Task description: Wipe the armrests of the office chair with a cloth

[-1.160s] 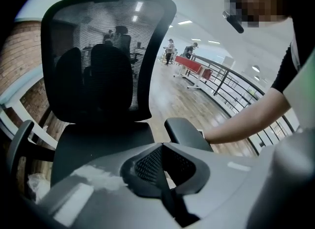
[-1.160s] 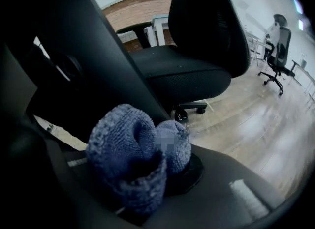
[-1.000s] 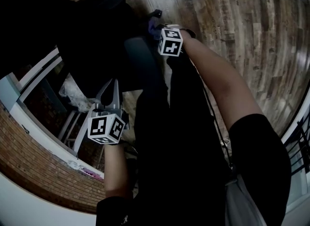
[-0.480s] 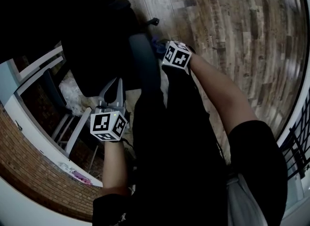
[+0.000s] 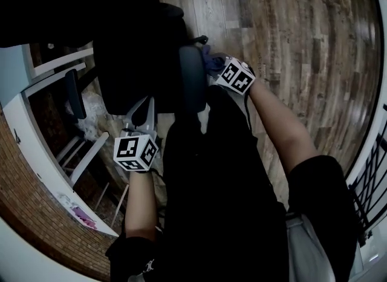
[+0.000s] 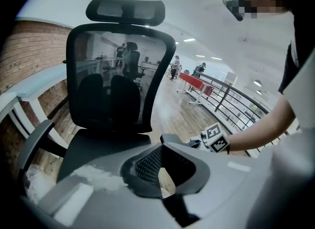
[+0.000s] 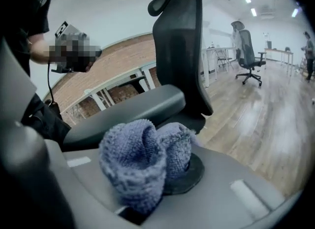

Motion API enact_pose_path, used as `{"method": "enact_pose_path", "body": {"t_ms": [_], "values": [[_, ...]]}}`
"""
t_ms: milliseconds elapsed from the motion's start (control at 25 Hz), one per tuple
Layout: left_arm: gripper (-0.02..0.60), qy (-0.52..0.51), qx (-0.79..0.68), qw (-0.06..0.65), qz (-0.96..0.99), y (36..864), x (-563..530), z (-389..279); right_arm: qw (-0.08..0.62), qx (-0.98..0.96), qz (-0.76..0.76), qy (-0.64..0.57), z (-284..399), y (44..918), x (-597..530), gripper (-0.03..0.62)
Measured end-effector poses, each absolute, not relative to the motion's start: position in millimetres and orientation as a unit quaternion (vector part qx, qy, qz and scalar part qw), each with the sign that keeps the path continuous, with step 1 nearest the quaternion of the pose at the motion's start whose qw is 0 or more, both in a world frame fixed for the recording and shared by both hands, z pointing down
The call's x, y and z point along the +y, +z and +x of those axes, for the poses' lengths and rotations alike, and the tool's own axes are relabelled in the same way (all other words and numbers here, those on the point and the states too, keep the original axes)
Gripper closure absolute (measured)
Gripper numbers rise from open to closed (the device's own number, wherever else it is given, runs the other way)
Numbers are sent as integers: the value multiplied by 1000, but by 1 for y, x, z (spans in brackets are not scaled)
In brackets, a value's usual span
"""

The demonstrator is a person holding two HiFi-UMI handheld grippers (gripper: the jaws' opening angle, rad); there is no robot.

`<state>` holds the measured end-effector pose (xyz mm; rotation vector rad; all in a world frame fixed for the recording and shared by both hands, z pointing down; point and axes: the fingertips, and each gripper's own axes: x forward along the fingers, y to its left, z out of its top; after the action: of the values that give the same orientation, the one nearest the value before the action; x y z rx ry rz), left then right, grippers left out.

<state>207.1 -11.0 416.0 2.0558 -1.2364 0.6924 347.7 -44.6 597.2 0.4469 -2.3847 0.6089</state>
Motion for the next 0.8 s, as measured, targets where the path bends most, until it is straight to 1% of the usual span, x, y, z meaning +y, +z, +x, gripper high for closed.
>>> {"method": "enact_pose_path", "body": {"t_ms": [160, 240, 320, 480, 600, 800], "values": [[575, 239, -506, 309, 769, 394, -5, 197, 319, -897, 232, 198, 372, 564, -81, 548], [575, 231, -522, 304, 763, 386, -5, 191, 307, -902, 249, 172, 377, 537, -98, 548], [575, 224, -538, 301, 755, 378, -4, 178, 284, -916, 246, 143, 367, 500, -107, 548], [575, 205, -582, 302, 727, 367, 9, 139, 232, -949, 195, 90, 310, 433, -104, 548], [575, 192, -605, 306, 710, 364, 21, 111, 198, -965, 158, 76, 259, 397, -93, 548], [575, 171, -633, 310, 688, 363, 36, 58, 177, -977, 102, 67, 169, 377, -63, 548]]}}
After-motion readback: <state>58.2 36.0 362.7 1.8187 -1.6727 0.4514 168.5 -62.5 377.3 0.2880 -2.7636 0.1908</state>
